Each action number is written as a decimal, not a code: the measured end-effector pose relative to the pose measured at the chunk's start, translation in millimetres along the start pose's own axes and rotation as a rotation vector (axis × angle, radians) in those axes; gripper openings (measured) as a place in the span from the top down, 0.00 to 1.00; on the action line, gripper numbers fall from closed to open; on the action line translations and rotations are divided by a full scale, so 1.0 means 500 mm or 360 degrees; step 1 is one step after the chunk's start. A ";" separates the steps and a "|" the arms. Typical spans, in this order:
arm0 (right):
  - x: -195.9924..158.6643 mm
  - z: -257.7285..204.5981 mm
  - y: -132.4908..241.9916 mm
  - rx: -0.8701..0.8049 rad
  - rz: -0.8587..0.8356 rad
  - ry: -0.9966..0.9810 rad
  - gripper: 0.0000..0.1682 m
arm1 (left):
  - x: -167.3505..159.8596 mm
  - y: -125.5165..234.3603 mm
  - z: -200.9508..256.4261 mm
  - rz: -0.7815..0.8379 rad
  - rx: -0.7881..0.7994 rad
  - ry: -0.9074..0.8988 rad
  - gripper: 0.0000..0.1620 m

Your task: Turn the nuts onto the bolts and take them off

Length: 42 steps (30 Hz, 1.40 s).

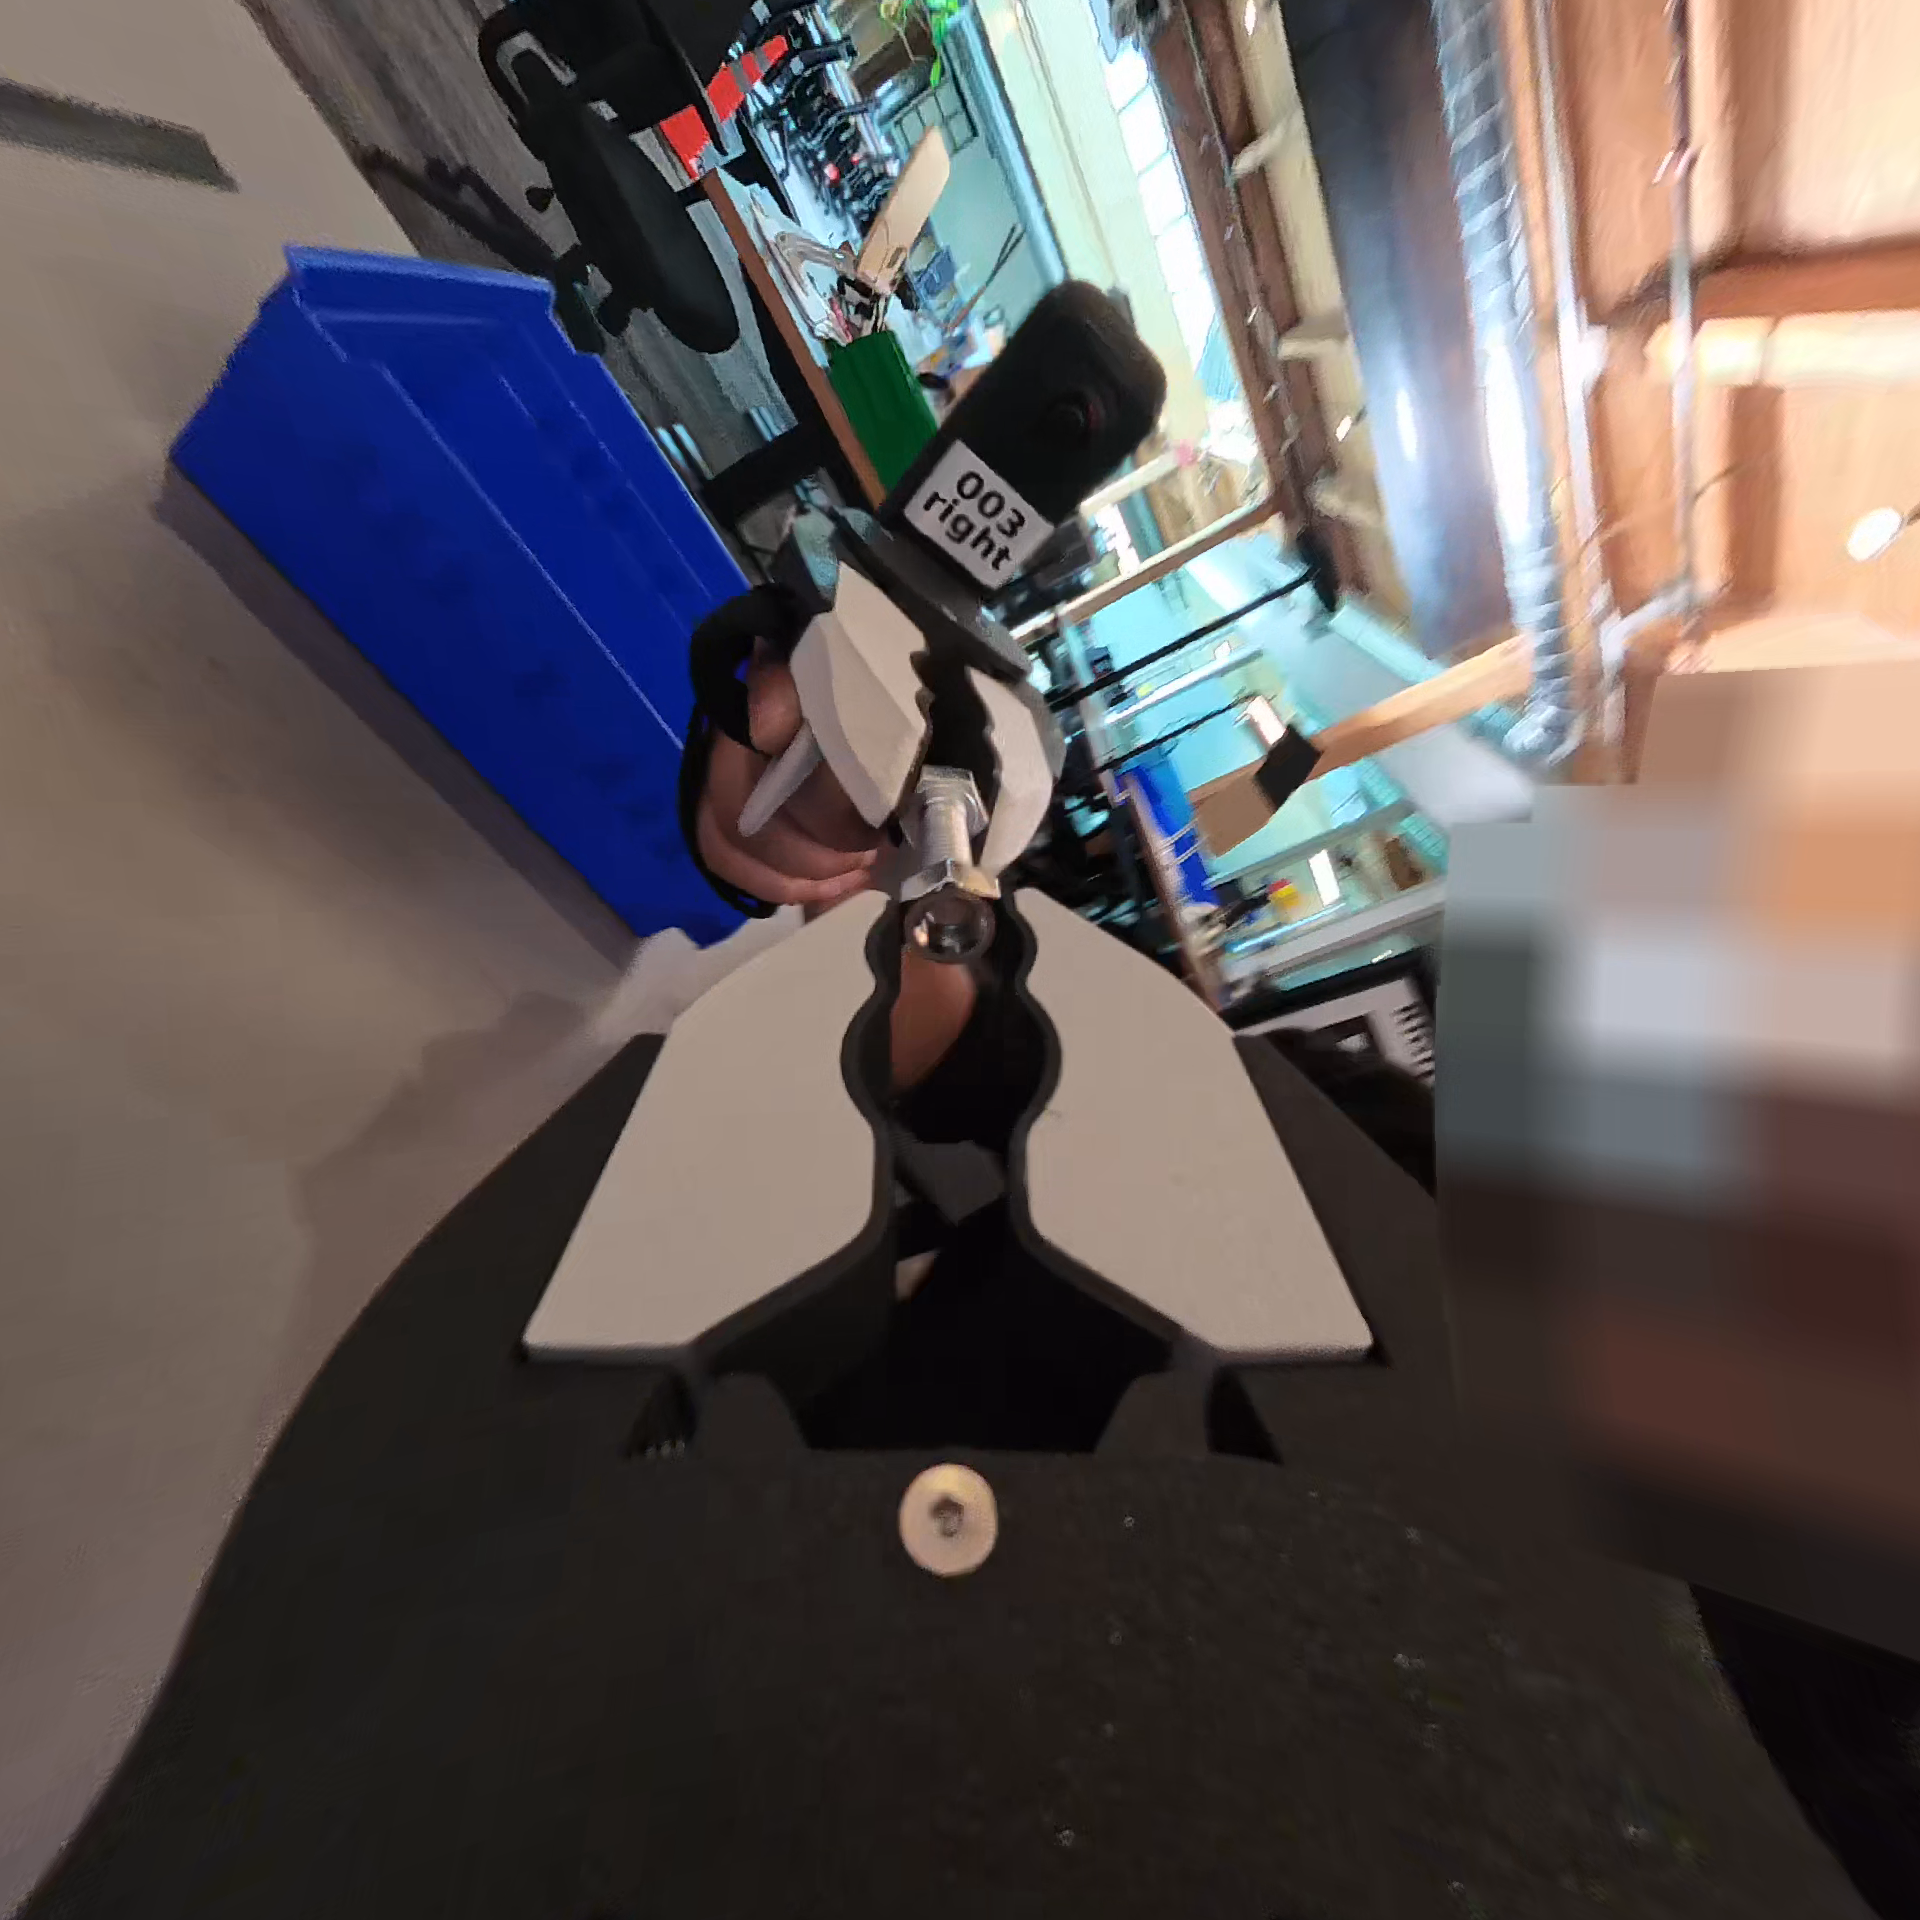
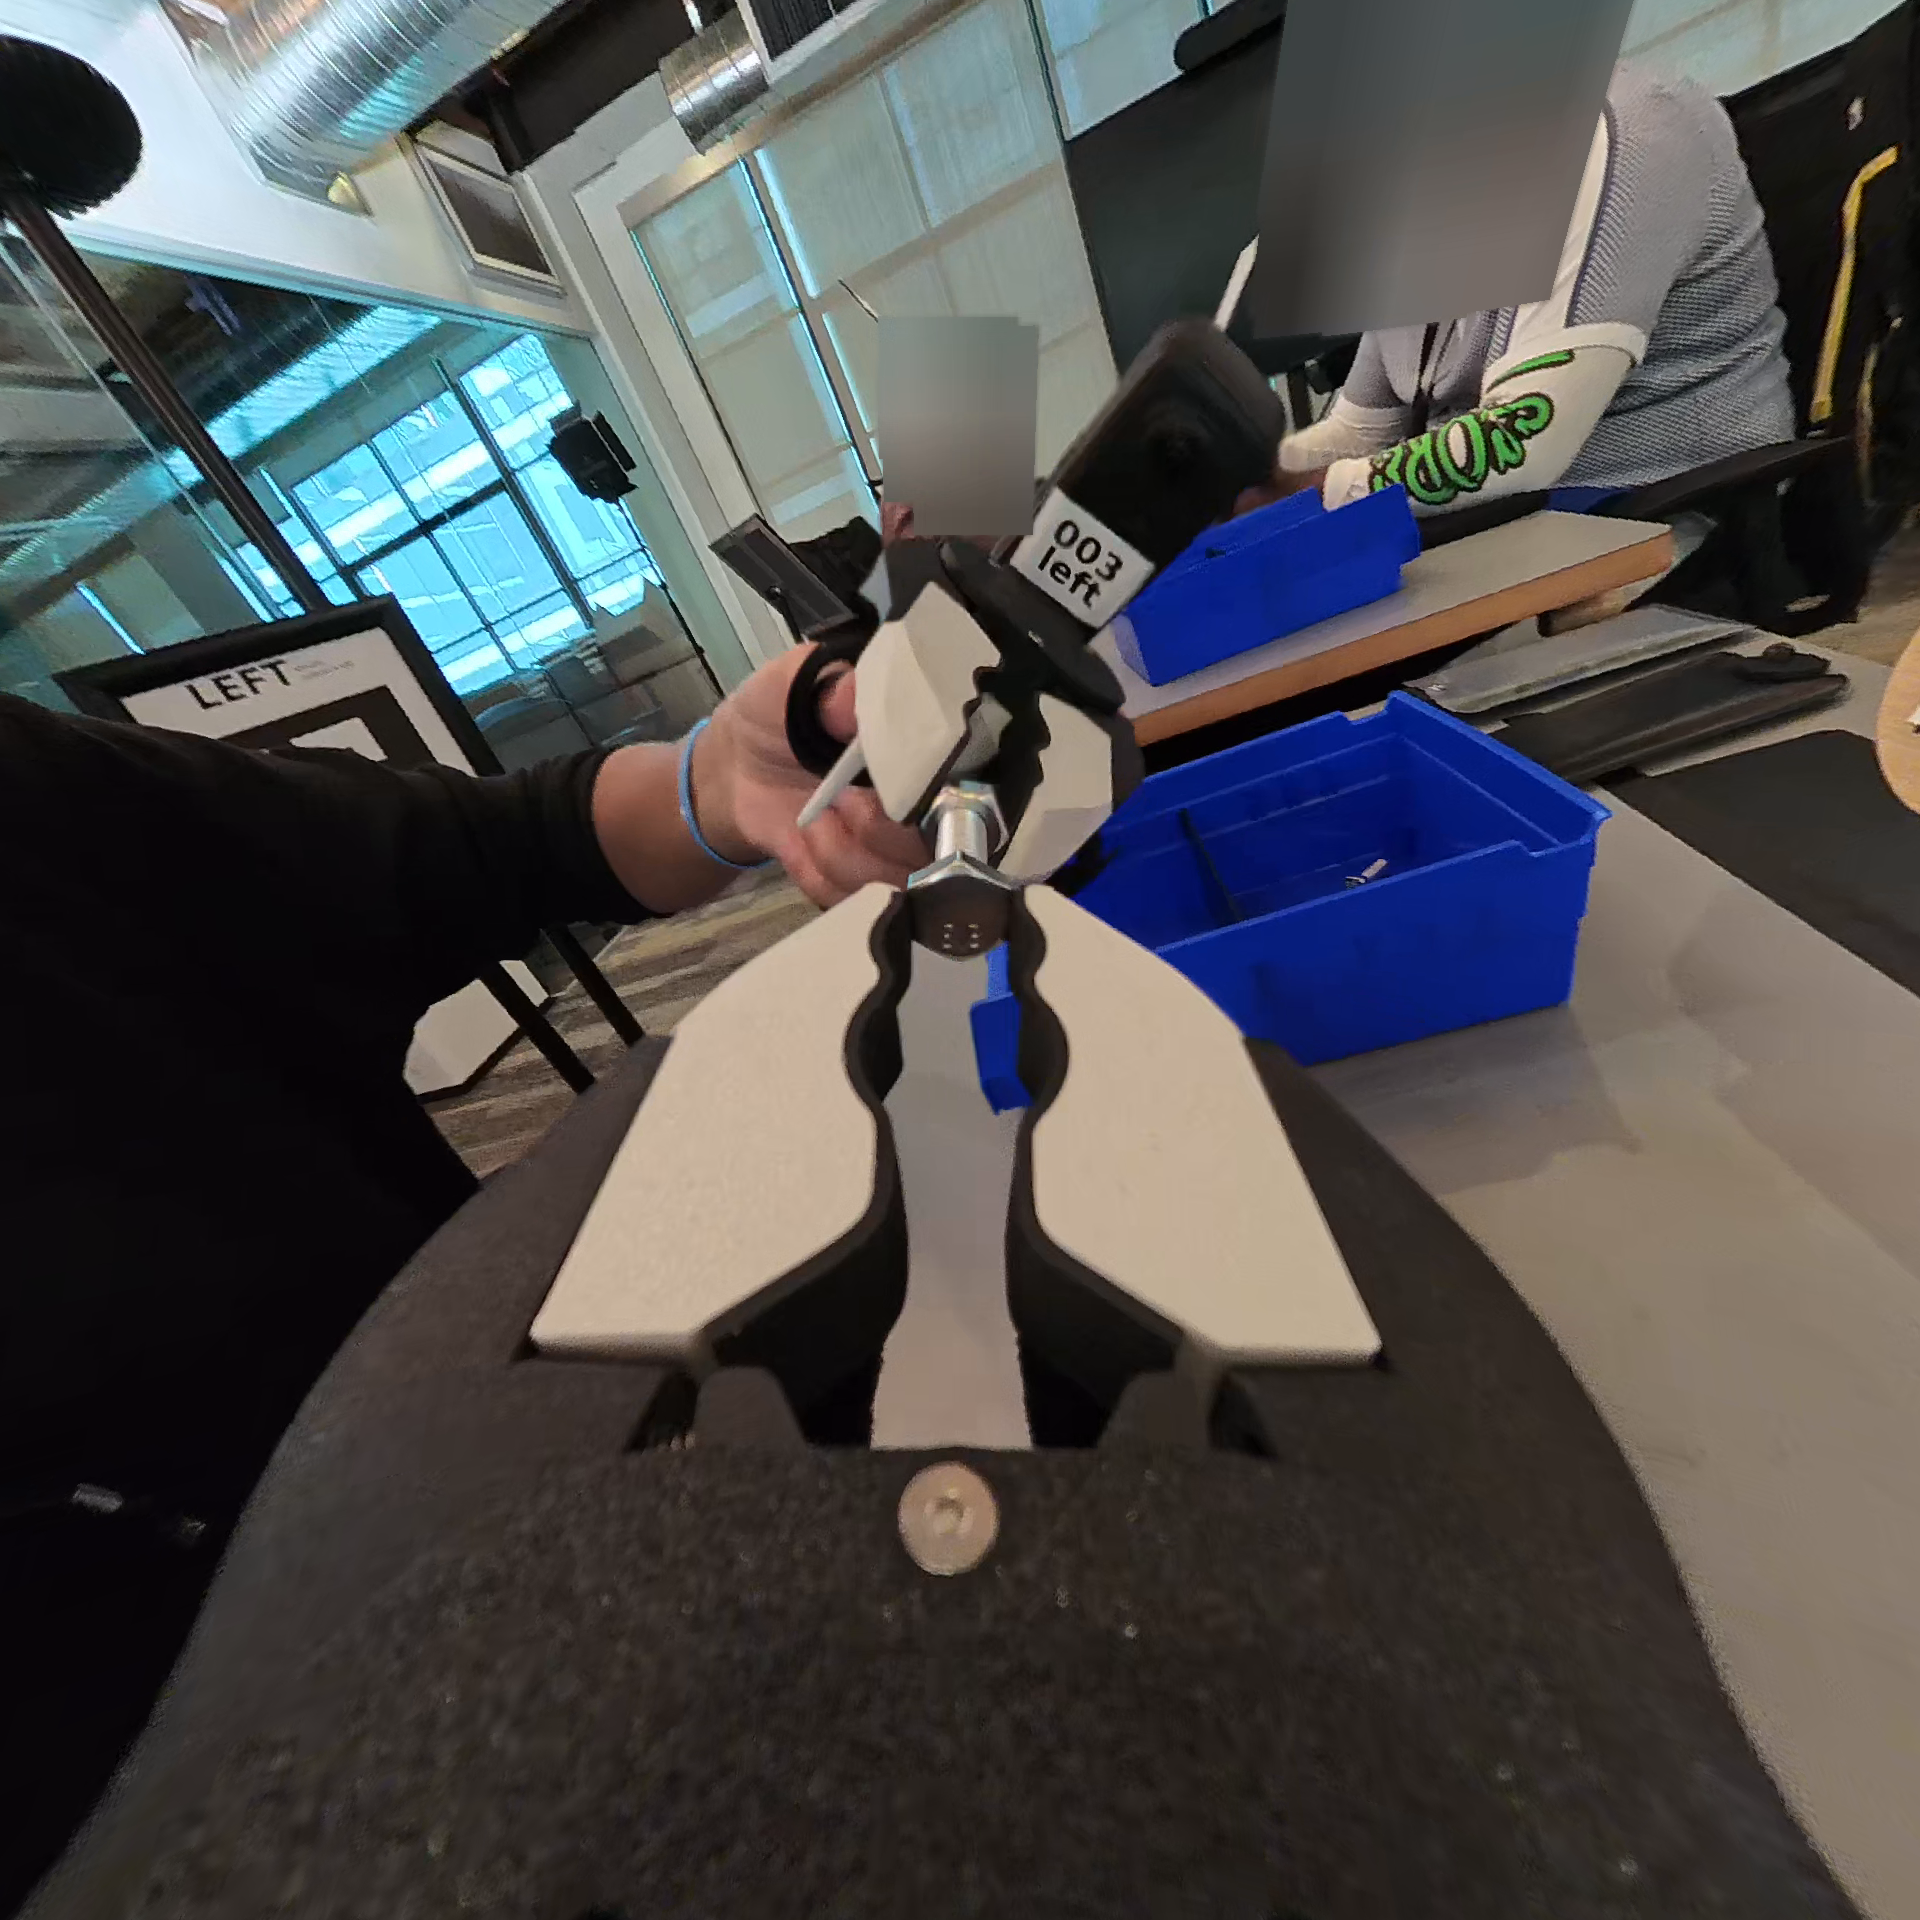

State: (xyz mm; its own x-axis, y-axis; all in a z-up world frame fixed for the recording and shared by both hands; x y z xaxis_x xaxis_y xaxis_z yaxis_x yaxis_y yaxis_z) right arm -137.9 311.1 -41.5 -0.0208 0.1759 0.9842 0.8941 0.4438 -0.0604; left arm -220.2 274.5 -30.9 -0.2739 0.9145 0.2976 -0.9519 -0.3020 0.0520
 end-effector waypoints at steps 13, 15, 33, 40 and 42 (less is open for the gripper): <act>-0.003 0.004 0.000 0.0097 0.0099 -0.0176 0.90 | -0.025 -0.017 0.021 -0.0338 0.1372 -0.2426 0.90; 0.001 0.004 0.003 0.0094 0.0102 -0.0166 0.90 | -0.034 -0.020 0.023 -0.0367 0.1248 -0.2223 0.80; -0.003 -0.004 -0.007 0.0033 -0.0003 -0.0012 0.90 | -0.013 -0.015 0.000 -0.0103 -0.0179 0.0111 0.67; 0.003 -0.011 -0.007 0.0080 0.0041 -0.0049 0.89 | -0.022 -0.021 0.005 -0.0156 0.0080 -0.0303 0.88; 0.003 -0.010 -0.006 0.0090 0.0052 -0.0069 0.89 | -0.025 -0.022 0.005 -0.0178 0.0310 -0.0650 0.88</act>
State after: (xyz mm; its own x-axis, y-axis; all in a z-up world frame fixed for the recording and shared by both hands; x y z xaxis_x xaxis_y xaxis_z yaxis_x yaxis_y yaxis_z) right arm -138.5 305.4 -38.9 -0.0127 0.2286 0.9734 0.8681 0.4857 -0.1027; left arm -205.9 265.7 -32.9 -0.0570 0.7753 0.6290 -0.9182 -0.2881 0.2719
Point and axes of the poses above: each gripper's, where its closed fingertips meet, y back along the fingers, x out of its top, z = x × y across the jaws, the point moved 4 cm from there along y, back along the fingers, and after that the axes turned 12 degrees about y, right-handed, at the moved point
